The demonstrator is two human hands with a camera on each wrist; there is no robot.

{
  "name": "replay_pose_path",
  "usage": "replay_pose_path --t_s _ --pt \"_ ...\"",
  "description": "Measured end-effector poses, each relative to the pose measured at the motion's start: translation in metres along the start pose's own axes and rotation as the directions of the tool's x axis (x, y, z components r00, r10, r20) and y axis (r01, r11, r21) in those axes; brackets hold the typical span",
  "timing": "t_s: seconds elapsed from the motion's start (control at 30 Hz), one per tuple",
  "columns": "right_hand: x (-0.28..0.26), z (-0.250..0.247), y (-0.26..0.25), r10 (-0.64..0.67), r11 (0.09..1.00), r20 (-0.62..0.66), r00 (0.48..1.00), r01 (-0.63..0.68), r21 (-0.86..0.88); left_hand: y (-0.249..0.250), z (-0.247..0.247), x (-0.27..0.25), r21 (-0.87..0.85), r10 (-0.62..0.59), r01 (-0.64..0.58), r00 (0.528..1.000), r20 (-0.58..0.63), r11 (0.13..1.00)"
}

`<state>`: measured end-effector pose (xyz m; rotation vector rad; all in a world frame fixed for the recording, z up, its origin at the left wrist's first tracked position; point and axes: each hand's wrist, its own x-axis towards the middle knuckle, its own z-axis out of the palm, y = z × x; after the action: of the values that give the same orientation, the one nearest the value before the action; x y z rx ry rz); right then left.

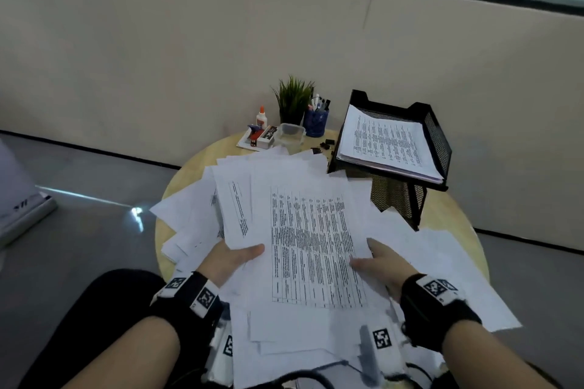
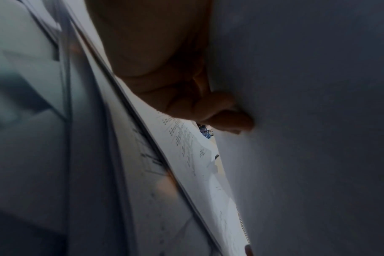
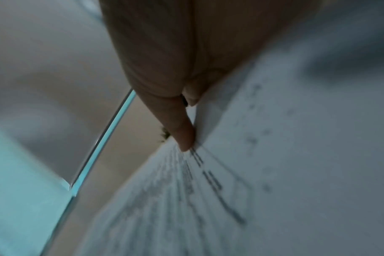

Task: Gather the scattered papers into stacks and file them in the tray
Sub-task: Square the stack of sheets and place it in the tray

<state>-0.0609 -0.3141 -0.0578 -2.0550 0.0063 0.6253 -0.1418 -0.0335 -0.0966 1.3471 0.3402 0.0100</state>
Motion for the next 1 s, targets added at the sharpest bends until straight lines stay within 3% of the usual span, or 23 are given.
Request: replay_pose_path --t_s 0.03,0.1,0.17,0.27,0.47,0.53,0.6,0.67,0.77,0.9,1.0 --pt "0.002 0.000 0.006 0.011 0.987 0.039 0.999 -0.018 0.158 0.001 0.001 -0.001 -0.002 -0.004 0.004 0.999 0.032 1.000" --pt "0.001 0.002 0.010 0.039 0.960 0.088 0.995 -0.062 0.272 0.004 0.001 -0.004 -0.019 -0.021 0.023 0.996 0.091 1.000" --pt "-0.003 0.002 0.014 0.058 0.962 0.117 0.991 -0.086 0.258 0.007 0.001 -0.005 0.010 -0.027 0.026 0.993 0.119 1.000" --pt "-0.010 0.003 0.015 0.000 0.984 0.062 0.998 -0.011 0.175 0.013 0.004 -0.005 0.102 -0.033 0.024 0.995 0.089 0.994" --pt "-0.020 -0.017 0.013 -0.048 0.897 -0.058 0.997 0.068 0.438 0.009 0.000 0.004 -0.069 -0.170 0.159 0.965 -0.200 0.985" --pt "-0.026 -0.028 0.011 -0.092 0.869 -0.097 0.991 0.128 0.478 0.009 -0.008 0.008 -0.040 -0.115 0.108 0.945 -0.306 0.993" --pt "-0.029 -0.039 0.010 -0.107 0.861 -0.152 0.983 0.168 0.480 0.004 -0.018 0.011 0.129 -0.030 0.093 0.907 -0.420 0.987" --pt "-0.029 -0.047 0.009 -0.114 0.856 -0.199 0.973 0.197 0.478 -0.004 -0.027 0.014 0.350 0.035 0.150 0.882 -0.470 0.925" --pt "-0.031 -0.061 0.004 -0.113 0.842 -0.254 0.961 0.228 0.489 -0.008 -0.031 0.016 0.617 0.059 0.284 0.878 -0.474 0.734" --pt "-0.035 -0.084 -0.004 -0.155 0.869 -0.367 0.917 0.304 0.392 -0.004 -0.024 0.014 0.764 0.074 0.415 0.856 -0.512 0.494" --pt "-0.038 -0.101 -0.007 -0.180 0.886 -0.438 0.881 0.338 0.316 -0.008 -0.021 0.017 0.786 0.074 0.443 0.851 -0.520 0.431"
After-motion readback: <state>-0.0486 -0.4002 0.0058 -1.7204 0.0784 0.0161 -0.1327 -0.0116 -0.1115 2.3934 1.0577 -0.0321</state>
